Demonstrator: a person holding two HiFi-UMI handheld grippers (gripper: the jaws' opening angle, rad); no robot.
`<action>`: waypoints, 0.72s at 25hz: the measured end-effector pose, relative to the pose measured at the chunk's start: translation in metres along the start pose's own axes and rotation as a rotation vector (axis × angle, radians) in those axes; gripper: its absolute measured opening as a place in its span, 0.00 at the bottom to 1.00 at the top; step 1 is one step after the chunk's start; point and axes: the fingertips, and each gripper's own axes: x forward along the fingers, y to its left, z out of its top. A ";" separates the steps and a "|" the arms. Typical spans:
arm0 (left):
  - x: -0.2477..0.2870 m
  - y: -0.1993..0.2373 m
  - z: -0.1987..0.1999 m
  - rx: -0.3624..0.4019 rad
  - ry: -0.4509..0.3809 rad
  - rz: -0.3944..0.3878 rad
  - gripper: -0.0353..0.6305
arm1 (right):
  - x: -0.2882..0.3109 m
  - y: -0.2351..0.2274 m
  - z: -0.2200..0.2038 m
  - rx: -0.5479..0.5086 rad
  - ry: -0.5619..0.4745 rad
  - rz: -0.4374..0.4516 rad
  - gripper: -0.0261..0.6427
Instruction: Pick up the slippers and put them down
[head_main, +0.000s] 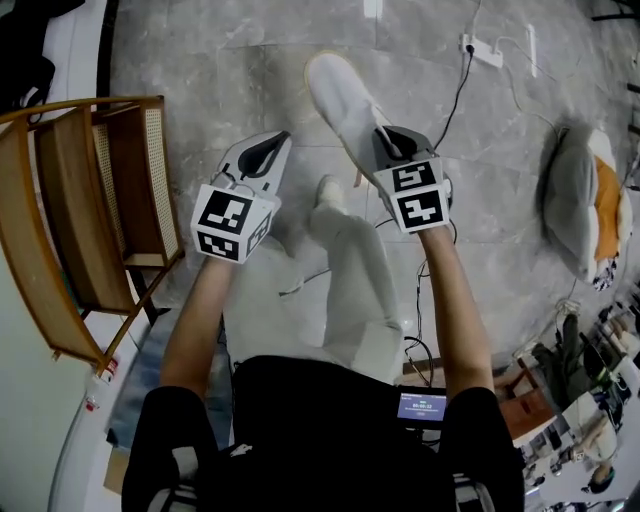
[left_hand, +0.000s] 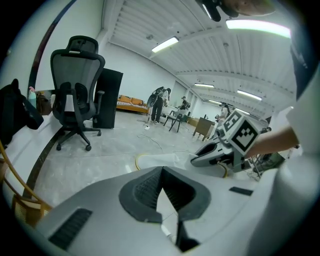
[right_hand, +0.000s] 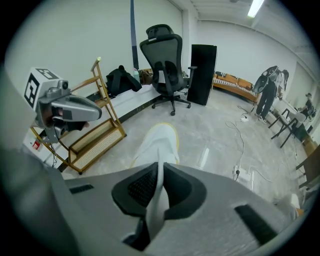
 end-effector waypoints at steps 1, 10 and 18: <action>0.005 0.004 -0.008 0.001 -0.002 -0.002 0.06 | 0.008 -0.001 -0.005 0.003 -0.002 -0.004 0.06; 0.050 0.029 -0.081 0.047 -0.009 -0.028 0.06 | 0.076 -0.001 -0.043 0.005 -0.036 -0.035 0.06; 0.089 0.052 -0.131 0.143 -0.041 -0.027 0.06 | 0.134 -0.008 -0.078 -0.015 -0.062 -0.079 0.06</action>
